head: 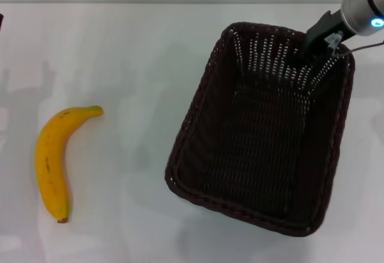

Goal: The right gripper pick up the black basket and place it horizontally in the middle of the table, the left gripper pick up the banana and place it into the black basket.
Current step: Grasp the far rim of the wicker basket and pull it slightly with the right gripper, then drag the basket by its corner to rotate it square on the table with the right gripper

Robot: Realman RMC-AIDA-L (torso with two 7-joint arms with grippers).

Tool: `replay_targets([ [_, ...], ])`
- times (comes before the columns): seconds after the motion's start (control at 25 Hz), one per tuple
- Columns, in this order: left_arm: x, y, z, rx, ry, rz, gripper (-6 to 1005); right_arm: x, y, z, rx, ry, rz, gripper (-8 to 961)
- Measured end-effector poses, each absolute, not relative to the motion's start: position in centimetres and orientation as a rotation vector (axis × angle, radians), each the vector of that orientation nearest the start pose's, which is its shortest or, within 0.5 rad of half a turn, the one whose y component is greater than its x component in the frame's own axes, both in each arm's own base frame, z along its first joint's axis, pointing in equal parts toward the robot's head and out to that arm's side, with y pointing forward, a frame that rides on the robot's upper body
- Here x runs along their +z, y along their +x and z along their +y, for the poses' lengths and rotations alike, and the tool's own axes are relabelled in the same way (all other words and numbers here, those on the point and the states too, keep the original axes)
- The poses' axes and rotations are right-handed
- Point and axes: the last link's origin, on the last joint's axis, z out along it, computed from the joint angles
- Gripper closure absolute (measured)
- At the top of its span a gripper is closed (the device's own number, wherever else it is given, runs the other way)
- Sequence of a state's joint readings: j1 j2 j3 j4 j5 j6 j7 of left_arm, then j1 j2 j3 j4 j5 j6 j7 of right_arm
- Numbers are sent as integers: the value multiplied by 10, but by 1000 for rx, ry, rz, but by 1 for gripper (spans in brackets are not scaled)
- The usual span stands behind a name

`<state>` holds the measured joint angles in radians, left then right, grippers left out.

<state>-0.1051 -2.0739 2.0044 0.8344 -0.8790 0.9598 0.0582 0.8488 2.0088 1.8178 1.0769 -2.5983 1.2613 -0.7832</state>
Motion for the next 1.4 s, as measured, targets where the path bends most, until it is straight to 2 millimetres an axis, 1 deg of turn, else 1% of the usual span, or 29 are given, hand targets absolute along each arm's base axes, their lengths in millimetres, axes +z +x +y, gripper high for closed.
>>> replay_targets([
  [0.2, 23, -302, 315, -878, -1210, -727, 115, 23, 133, 435, -337, -2499, 581, 603],
  [0.28, 23, -302, 316, -878, -1211, -726, 115, 30, 129, 435, -304, -2476, 620, 623],
  [0.48, 23, -302, 317, -874, -1216, -724, 115, 47, 128, 435, -228, -2421, 745, 681],
  [0.6, 23, -302, 317, -874, -1216, -724, 115, 55, 130, 435, -187, -2388, 836, 709],
  [0.84, 23, -303, 320, -868, -1224, -732, 115, 66, 138, 432, -106, -2303, 1019, 726],
  [1.12, 23, -302, 324, -865, -1231, -741, 116, 72, 142, 424, -3, -2230, 1174, 738],
  [1.4, 22, -304, 324, -859, -1233, -744, 116, 78, 158, 415, 153, -2129, 1319, 742],
])
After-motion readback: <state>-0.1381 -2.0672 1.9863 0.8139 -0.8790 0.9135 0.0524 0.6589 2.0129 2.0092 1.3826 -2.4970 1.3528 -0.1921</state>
